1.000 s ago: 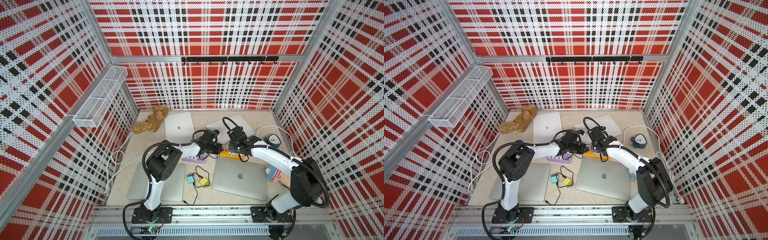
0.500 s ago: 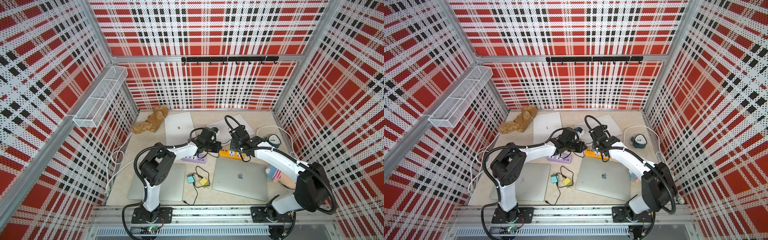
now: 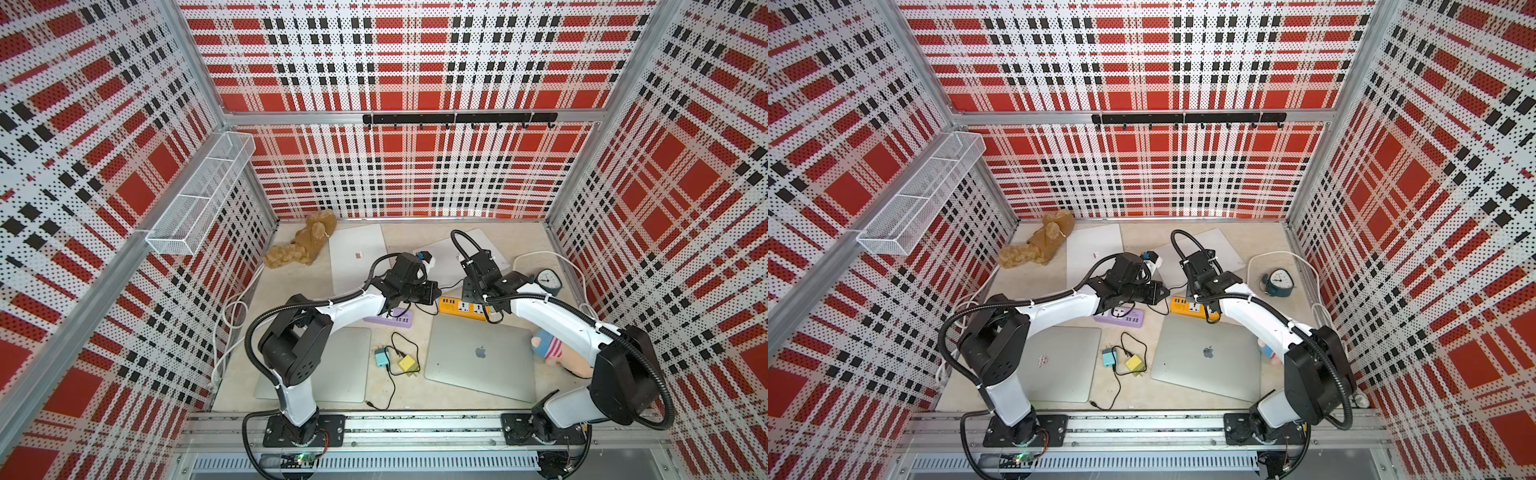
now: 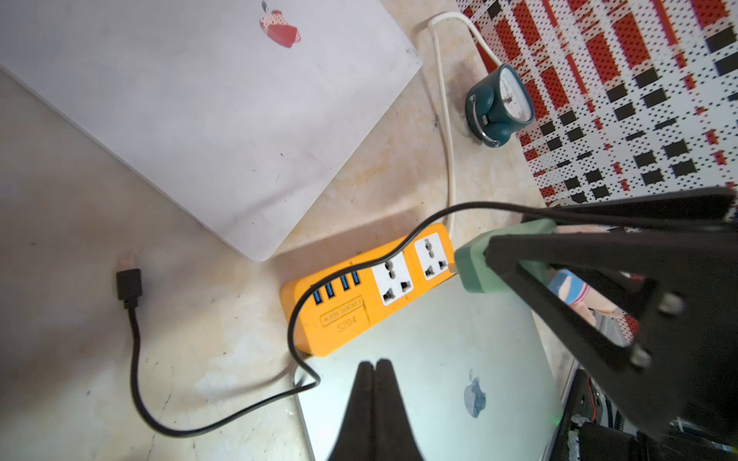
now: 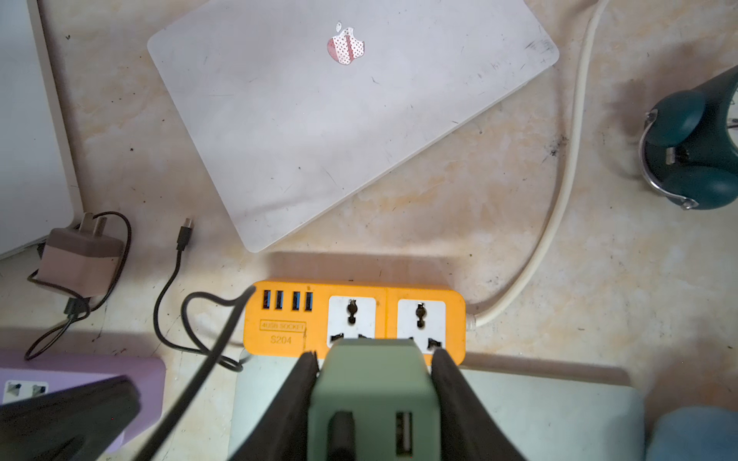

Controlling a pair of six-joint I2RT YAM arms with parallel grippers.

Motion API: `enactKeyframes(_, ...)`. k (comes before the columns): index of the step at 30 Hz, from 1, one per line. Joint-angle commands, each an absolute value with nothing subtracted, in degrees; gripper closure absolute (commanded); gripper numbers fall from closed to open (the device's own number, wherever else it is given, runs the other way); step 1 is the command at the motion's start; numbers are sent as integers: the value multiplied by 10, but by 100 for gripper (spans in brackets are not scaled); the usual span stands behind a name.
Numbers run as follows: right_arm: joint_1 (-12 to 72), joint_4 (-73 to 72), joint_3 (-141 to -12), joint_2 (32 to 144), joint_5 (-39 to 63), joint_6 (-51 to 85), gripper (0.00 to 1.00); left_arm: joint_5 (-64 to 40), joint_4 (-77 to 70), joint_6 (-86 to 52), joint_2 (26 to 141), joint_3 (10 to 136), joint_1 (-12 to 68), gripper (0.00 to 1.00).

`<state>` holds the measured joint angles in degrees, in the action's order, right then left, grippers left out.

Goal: Unplug the laptop charger
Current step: Place the plug at the center of the board.

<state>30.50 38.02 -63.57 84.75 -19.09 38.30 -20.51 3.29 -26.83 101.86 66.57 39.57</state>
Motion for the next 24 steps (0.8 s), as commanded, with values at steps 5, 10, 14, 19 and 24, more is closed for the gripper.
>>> enactKeyframes(5,279,371,-708,877,-170,338,78,-202,26,-272,967,633,373,99)
enactKeyframes(10,263,367,-752,920,-158,322,78,-204,19,-277,953,611,361,99)
enactKeyframes(14,257,368,-789,949,-155,298,78,-208,16,-277,950,601,353,99)
enactKeyframes(19,255,372,-814,943,-160,298,79,-213,17,-276,948,595,342,99)
enactKeyframes(24,254,371,-820,902,-168,298,79,-220,14,-271,948,591,329,99)
